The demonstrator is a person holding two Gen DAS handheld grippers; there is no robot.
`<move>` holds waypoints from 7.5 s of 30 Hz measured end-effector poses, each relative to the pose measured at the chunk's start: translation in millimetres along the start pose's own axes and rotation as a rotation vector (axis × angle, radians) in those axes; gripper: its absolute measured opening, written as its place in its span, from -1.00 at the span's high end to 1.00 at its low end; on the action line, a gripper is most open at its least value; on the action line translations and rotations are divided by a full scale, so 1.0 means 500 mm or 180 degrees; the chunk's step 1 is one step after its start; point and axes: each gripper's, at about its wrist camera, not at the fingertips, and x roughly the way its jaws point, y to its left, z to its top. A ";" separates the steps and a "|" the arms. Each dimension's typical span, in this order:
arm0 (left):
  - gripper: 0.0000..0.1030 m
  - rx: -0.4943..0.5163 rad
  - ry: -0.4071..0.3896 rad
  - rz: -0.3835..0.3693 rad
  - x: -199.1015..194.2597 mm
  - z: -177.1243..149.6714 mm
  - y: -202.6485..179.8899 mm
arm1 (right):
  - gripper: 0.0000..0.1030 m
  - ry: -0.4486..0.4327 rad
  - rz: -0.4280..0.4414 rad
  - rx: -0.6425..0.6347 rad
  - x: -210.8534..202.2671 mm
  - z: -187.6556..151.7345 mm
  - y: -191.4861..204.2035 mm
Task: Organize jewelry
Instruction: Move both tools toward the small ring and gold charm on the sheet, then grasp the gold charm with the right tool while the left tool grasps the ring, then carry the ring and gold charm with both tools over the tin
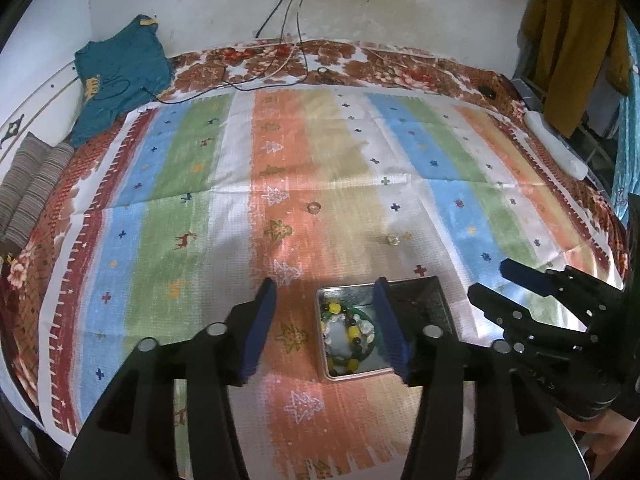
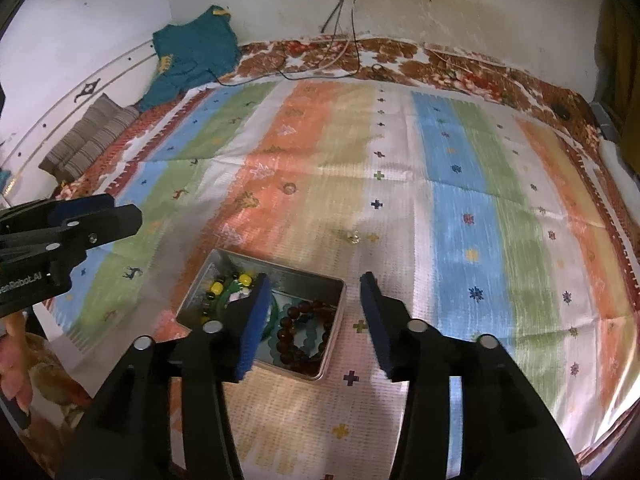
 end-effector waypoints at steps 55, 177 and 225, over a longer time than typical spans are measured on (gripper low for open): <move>-0.61 -0.0146 0.0266 0.0250 0.179 0.113 0.039 | -0.43 0.0497 -0.0075 0.0045 0.139 0.086 -0.035; 0.63 0.0182 0.0742 -0.0037 0.311 0.151 0.014 | 0.66 0.0854 -0.0140 0.0030 0.283 0.128 -0.056; 0.63 0.0260 0.0336 -0.0371 0.075 0.044 -0.028 | 0.66 0.0425 0.0102 -0.0154 0.105 0.058 0.010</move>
